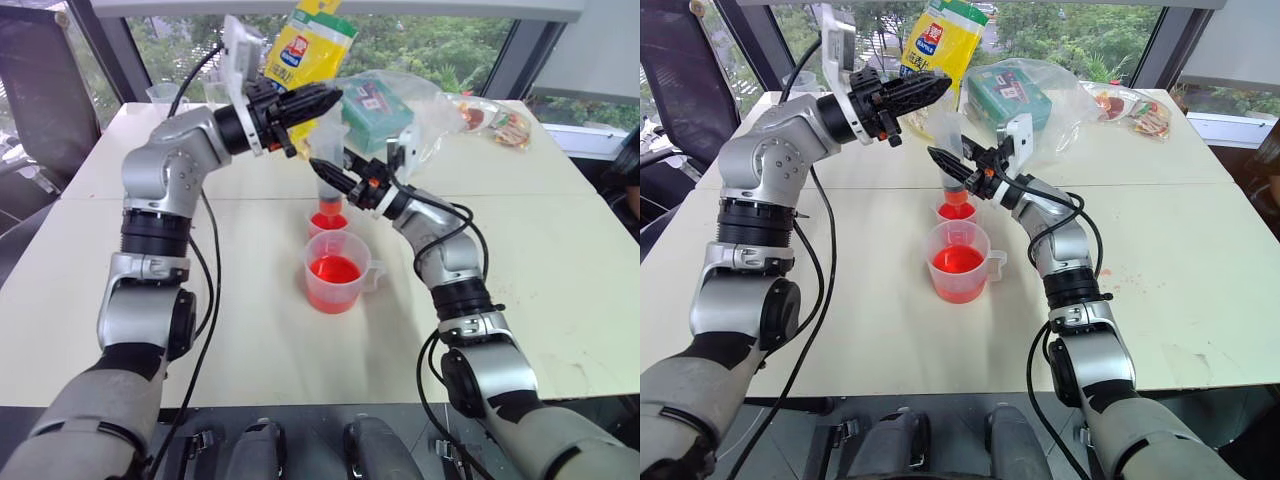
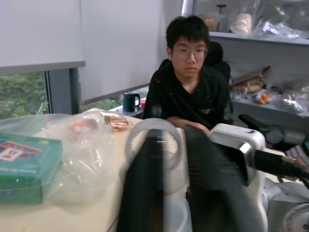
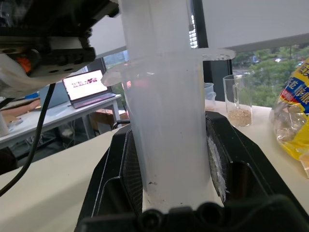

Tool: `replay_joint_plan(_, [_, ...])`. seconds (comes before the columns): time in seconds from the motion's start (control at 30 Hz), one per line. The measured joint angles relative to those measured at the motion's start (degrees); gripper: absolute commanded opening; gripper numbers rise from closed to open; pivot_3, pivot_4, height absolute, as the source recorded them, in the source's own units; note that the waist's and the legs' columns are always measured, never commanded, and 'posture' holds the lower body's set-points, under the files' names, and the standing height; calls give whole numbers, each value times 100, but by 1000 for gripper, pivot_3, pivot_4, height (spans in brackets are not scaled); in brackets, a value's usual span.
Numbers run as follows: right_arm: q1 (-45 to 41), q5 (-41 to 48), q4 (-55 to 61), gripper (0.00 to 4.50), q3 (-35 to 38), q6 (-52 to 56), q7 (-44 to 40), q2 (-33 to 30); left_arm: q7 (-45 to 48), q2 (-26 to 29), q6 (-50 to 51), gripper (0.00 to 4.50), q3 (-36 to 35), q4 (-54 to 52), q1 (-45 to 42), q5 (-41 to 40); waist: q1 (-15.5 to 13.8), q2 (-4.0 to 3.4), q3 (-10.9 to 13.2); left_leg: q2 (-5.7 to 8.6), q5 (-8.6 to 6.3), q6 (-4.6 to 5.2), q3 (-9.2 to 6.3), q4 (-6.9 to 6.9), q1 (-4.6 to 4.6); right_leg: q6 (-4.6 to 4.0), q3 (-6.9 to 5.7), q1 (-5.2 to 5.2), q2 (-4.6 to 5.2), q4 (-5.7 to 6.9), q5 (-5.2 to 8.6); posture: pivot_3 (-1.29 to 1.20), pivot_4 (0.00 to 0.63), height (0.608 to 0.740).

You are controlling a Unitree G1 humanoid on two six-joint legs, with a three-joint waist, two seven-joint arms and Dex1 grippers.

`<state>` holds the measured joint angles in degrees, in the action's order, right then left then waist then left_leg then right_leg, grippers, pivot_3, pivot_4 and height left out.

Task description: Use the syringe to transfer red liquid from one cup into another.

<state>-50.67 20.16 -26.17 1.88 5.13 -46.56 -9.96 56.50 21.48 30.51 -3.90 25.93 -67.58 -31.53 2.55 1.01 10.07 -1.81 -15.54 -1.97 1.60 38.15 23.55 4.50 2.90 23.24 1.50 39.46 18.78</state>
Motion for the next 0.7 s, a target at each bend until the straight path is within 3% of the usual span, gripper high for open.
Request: replay_joint_plan(0.7, [-2,-10,367,1443,30,529,10,-9,224,39,-69,27,53,-305,198,283,-2,0,0,0,2,-3,0,0,0,0,0,0,1,1,0,0,150,740])
